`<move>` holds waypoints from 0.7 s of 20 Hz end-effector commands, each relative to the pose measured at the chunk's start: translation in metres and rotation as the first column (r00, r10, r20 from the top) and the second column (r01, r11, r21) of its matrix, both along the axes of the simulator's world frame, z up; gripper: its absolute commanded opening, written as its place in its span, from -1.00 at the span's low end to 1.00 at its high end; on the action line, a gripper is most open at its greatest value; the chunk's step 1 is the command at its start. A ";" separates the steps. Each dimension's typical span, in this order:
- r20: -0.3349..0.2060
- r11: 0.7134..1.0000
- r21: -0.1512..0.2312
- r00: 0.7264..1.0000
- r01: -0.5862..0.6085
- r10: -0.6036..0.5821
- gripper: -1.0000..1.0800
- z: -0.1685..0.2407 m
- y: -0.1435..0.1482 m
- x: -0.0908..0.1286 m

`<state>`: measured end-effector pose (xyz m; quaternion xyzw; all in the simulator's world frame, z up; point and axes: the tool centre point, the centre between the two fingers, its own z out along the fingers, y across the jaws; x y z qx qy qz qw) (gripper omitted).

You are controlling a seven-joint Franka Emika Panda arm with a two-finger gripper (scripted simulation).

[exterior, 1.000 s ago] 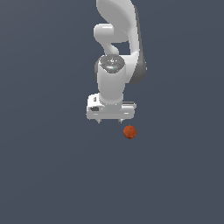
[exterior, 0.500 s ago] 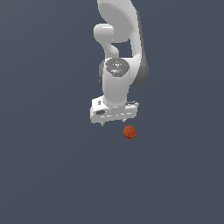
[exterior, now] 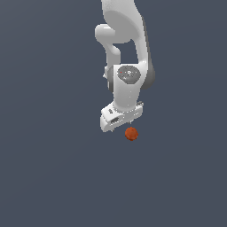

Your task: Pick up the object and move it to a goal position.

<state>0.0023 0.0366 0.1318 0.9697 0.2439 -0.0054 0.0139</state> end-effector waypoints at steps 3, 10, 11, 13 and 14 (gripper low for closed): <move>-0.003 0.987 0.006 0.987 -0.158 0.158 0.92 -0.010 0.017 -0.002; -0.003 0.927 0.018 0.927 -0.375 0.375 0.92 -0.024 0.041 -0.005; -0.003 0.917 0.019 0.917 -0.398 0.399 0.92 -0.025 0.044 -0.006; -0.001 0.897 0.022 0.898 -0.440 0.441 0.92 -0.028 0.049 -0.007; -0.001 0.888 0.023 0.888 -0.459 0.459 0.92 -0.029 0.051 -0.007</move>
